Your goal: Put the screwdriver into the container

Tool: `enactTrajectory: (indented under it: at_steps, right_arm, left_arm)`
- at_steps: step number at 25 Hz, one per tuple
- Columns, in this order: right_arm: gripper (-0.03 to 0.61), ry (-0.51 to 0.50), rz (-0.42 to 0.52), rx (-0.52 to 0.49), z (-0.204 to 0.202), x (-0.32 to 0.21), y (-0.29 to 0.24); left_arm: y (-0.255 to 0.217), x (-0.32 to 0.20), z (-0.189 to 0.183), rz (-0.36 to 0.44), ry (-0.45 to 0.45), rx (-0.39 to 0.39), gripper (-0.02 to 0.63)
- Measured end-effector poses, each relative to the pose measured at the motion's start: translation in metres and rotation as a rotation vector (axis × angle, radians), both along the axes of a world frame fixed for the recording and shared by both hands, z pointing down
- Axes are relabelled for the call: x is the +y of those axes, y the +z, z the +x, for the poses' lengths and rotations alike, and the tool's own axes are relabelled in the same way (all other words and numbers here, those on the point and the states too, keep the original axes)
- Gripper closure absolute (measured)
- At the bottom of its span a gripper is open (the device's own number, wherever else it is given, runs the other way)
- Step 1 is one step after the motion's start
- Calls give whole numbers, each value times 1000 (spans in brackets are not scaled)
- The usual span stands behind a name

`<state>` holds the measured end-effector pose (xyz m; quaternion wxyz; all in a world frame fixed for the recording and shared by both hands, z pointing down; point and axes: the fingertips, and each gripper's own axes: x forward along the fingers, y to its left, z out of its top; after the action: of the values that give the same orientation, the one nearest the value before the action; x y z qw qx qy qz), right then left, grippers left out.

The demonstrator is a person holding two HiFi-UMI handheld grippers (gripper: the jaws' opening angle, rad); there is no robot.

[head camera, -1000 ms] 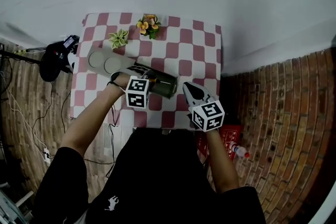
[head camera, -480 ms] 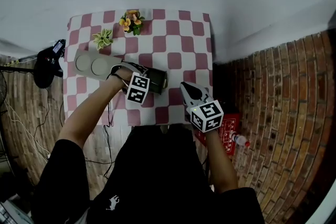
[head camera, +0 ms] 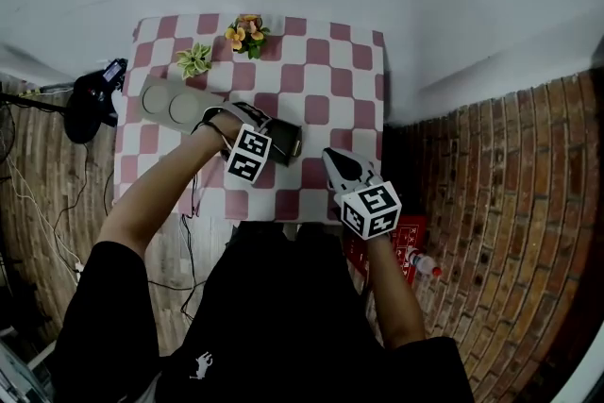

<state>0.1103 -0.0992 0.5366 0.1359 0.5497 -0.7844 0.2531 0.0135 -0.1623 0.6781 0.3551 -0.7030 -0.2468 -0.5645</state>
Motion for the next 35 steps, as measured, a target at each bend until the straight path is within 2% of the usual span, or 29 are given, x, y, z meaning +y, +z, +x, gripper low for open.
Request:
enactTrajectory:
  at_steps: [3,5,8,10,12,15,20,25,30,35]
  right_arm:
    - [577,-16,45,-22,2,-5,-13]
    - [577,-25,83,-34,4,-9,-28]
    - [577,-65,137,-45,5,-11,-52]
    - [577,-97,171,-49,4,-12,-67]
    - [577,-120,205,-55,4,-10,-83]
    - [577,-158,252,-61,5,-3,-105]
    - [577,-212,299,-83,4,15,-132]
    - [577,-242,308,-72,8,41,-135]
    - [577,-245,306,-95,17,54,-137]
    - [577,-266,325,-94,15,61,-143]
  left_arm:
    - [-30,-6,4,7,-166,100,480]
    - [-57,-9,5,-25,-346,197,479]
    - [-105,-10,3,-108,-645,397,495]
    - [-136,-11,-3,-131,-813,545,519]
    - [-165,-5,-10,-136,-946,675,543]
    - [-200,10,-18,-124,-1095,848,587]
    - [-241,44,-33,-77,-1271,1072,611]
    - [-260,79,-51,-51,-1421,1231,612]
    - [-272,102,-59,7,-1488,1314,612]
    - [-271,114,-61,36,-1516,1320,612]
